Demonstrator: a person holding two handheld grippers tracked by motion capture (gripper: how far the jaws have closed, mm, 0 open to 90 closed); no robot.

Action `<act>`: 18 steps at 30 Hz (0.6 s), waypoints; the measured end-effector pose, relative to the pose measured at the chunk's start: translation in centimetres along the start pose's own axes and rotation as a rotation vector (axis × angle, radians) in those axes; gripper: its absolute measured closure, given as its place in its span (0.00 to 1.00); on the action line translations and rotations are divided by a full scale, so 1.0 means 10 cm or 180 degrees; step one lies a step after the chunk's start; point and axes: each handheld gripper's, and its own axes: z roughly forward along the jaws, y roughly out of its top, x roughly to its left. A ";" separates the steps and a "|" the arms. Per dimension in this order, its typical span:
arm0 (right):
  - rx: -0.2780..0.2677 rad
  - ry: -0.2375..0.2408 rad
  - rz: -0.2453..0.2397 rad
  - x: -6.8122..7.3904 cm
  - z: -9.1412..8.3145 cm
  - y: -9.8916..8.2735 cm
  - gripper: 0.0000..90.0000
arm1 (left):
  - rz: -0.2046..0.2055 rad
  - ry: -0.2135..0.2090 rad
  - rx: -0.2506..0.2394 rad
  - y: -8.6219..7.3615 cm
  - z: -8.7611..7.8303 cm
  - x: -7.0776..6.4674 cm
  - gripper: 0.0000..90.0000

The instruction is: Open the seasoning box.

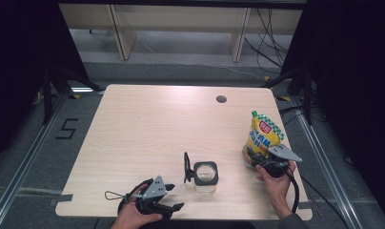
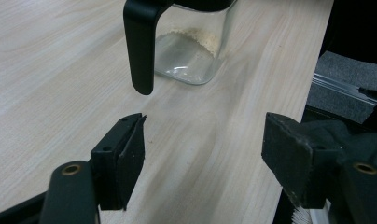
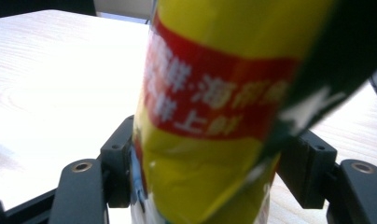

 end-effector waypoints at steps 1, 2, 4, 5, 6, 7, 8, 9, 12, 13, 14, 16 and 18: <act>0.0000 0.0000 0.0000 0.00 0.00 0.00 0.37 | 0.0002 0.0018 0.0039 0.01 -0.01 0.00 0.33; -0.0024 -0.0004 -0.0027 -0.01 -0.01 0.01 0.37 | -0.0016 -0.0005 -0.0014 0.00 -0.01 0.00 0.33; -0.0015 0.0035 0.0034 -0.01 -0.05 0.02 0.37 | 0.0105 0.0006 0.0049 0.01 -0.02 0.03 0.33; -0.0089 0.0041 -0.0116 -0.03 -0.06 0.04 0.37 | 0.0101 0.0011 0.0050 0.01 -0.02 0.03 0.33; -0.0094 0.0048 -0.0176 -0.02 -0.12 0.06 0.37 | 0.0103 0.0011 0.0047 0.01 -0.02 0.03 0.33; -0.0094 0.0048 -0.0176 -0.02 -0.12 0.06 0.37 | 0.0079 0.0005 0.0034 0.01 -0.02 0.02 0.33; -0.0103 0.0049 -0.0211 -0.02 -0.14 0.08 0.37 | 0.0038 -0.0031 -0.0006 0.01 -0.02 0.01 0.33; -0.0154 0.0084 -0.0216 -0.02 -0.17 0.09 0.37 | -0.0003 0.0014 -0.0008 0.01 -0.02 0.00 0.33; -0.0249 0.0125 -0.0292 0.01 -0.33 0.19 0.37 | -0.0002 0.0015 -0.0030 0.00 -0.03 0.02 0.33; -0.0249 0.0125 -0.0292 0.01 -0.33 0.19 0.37 | -0.0002 0.0015 -0.0030 0.00 -0.03 0.02 0.33; -0.0275 0.0149 -0.0326 0.03 -0.37 0.20 0.37 | -0.0010 0.0043 -0.0020 0.00 -0.04 0.03 0.33; -0.0266 0.0176 -0.0430 0.07 -0.46 0.23 0.37 | -0.0020 0.0045 -0.0026 0.00 -0.04 0.03 0.33; -0.0178 0.0253 -0.0474 0.15 -0.60 0.24 0.37 | 0.0048 0.0031 -0.0027 0.00 -0.04 0.05 0.33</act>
